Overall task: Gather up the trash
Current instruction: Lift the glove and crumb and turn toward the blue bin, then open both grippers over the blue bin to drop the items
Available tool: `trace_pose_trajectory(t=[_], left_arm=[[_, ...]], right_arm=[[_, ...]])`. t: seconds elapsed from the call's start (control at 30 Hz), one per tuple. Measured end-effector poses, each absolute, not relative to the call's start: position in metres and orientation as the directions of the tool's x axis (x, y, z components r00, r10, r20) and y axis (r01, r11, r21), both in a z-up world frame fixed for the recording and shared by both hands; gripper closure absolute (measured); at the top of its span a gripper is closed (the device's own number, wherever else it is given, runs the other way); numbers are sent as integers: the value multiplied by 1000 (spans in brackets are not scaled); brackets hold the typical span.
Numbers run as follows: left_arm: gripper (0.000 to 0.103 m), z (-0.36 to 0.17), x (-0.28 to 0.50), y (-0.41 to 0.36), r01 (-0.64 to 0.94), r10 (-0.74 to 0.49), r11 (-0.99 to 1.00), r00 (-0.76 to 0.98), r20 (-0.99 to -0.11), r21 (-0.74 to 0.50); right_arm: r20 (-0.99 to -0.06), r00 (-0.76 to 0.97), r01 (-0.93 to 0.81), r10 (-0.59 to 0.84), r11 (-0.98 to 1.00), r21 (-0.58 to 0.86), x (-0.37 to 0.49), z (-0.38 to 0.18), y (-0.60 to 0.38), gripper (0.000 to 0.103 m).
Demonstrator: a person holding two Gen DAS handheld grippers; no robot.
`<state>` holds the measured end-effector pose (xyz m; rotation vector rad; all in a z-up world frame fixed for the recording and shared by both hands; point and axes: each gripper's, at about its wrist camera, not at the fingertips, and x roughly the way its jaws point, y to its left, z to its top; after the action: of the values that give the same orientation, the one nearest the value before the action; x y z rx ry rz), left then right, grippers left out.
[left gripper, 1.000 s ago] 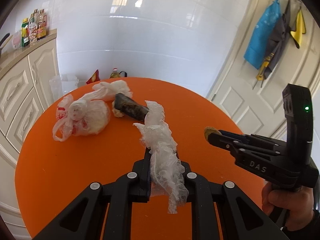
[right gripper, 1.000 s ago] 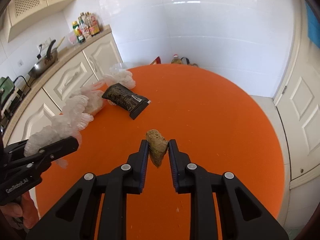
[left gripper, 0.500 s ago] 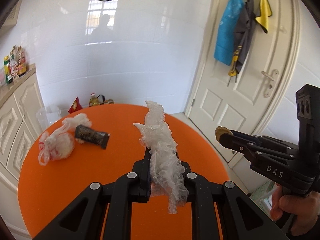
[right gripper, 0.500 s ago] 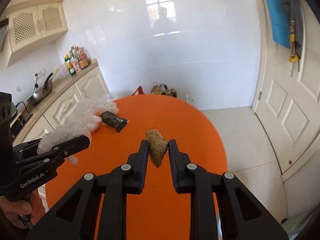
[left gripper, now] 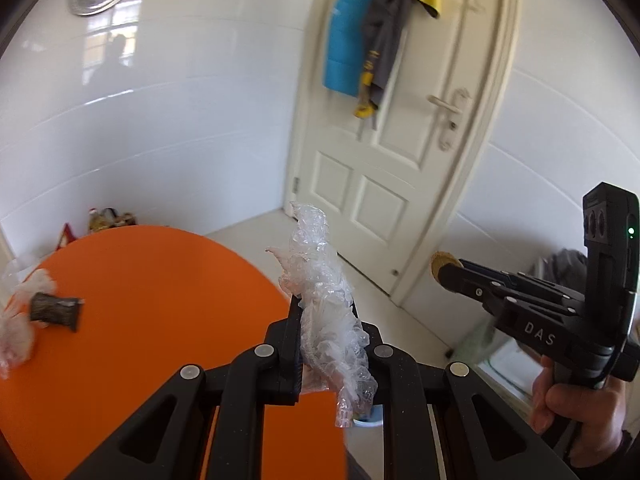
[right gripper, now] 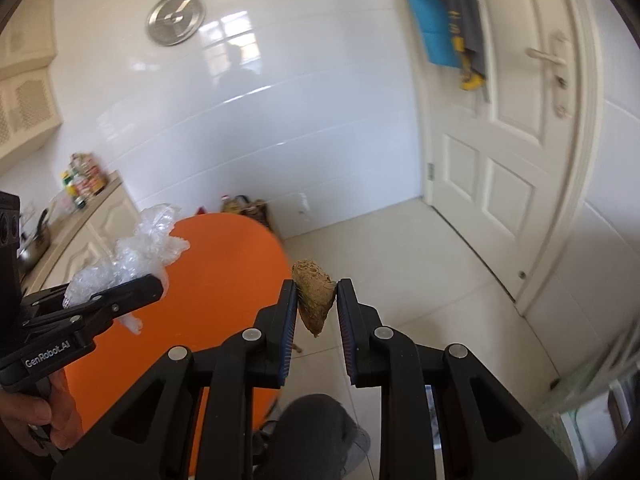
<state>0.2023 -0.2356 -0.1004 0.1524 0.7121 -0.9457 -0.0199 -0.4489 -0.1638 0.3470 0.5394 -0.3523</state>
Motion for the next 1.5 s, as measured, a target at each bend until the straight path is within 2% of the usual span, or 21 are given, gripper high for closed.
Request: trace_pose_trajectory(t=[0.3,0.6,0.8,0.87,0.97,1.03,1.07,1.1,1.17,1.2,1.27,1.33,1.5], left_arm=[[91,-143,191,-335,861,-668,464,188,-720,-206],[91,-210,214,-421,854,-551,436,5,-834,-284],[90,-233,225,-474,865,-488,417,-46,-871,-280],[89,-241,226,-492,868,-468,411,-62,-882,-279],[79,-253,236,-516,873,-417,414,-70,-906,-258],[51,-261,238,-524,872,-394,421,-70,-916,-248],[46,-263,240,-525,870,-395,431,-56,-917,-239],[40,-262,241,-528,870,-396,436,-46,-917,-231],[32,-263,240,-530,869,-389,445,-31,-921,-217],[27,-263,238,-531,869,-385,449,-22,-923,-208],[21,-260,236,-531,872,-387,453,8,-922,-183],[16,-256,229,-526,872,-379,465,41,-924,-152],[13,-236,214,-507,860,-407,494,98,-908,-129]], right_arm=[[-657,684,610,-318,743,275,-74,-230,-541,83],[-749,612,676,-254,661,327,-79,-300,-593,83],[-775,599,698,-203,606,381,-79,-328,-617,83],[-778,598,705,-192,589,396,-80,-334,-624,80],[-784,590,722,-191,560,407,-82,-342,-634,79],[-793,580,731,-189,550,404,-82,-345,-637,79],[-796,575,735,-189,545,402,-83,-347,-639,78],[-797,574,739,-190,540,403,-84,-347,-639,75],[-798,569,746,-199,533,399,-87,-347,-639,54],[-797,566,751,-208,529,396,-89,-347,-638,48],[-795,563,760,-225,518,392,-91,-343,-635,18],[-794,551,777,-257,504,376,-93,-339,-633,1],[-791,537,790,-293,505,349,-92,-325,-624,0]])
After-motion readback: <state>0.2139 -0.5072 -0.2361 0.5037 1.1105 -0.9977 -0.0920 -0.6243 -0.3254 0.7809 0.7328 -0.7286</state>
